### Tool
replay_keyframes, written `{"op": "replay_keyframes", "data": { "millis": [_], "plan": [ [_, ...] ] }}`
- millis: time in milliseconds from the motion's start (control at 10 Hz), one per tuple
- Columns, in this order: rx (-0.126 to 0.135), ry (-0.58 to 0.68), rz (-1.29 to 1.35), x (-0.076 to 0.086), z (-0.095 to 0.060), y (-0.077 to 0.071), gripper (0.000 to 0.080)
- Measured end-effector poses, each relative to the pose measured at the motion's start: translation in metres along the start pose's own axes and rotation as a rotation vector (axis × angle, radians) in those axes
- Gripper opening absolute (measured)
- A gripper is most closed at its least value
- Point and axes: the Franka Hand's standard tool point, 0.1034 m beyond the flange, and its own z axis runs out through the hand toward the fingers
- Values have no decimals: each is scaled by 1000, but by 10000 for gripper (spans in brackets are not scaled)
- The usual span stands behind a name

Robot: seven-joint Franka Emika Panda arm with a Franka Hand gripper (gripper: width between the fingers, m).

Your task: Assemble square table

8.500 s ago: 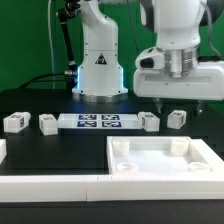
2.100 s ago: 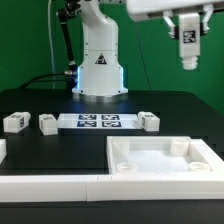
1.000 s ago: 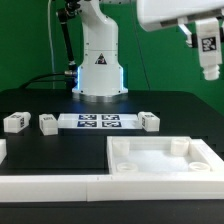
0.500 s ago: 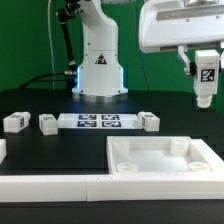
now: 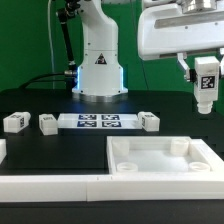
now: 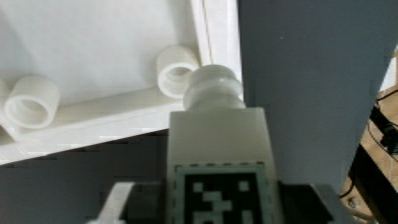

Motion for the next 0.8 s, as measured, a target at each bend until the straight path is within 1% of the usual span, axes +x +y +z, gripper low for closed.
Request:
{"op": "replay_keyframes", "data": {
  "millis": [100,200,300,400,600,800],
  "plan": [
    [0,-2,-8,0,1,1,287],
    [-16,-13,-38,-5,12,3,287],
    [-25,-8,-64,0,17,5,287],
    [-24,-2,-72,1,21,3,287],
    [-23,1,-120,-3,33,2,287],
    [-20,0,-113,-3,33,2,287]
  ]
}}
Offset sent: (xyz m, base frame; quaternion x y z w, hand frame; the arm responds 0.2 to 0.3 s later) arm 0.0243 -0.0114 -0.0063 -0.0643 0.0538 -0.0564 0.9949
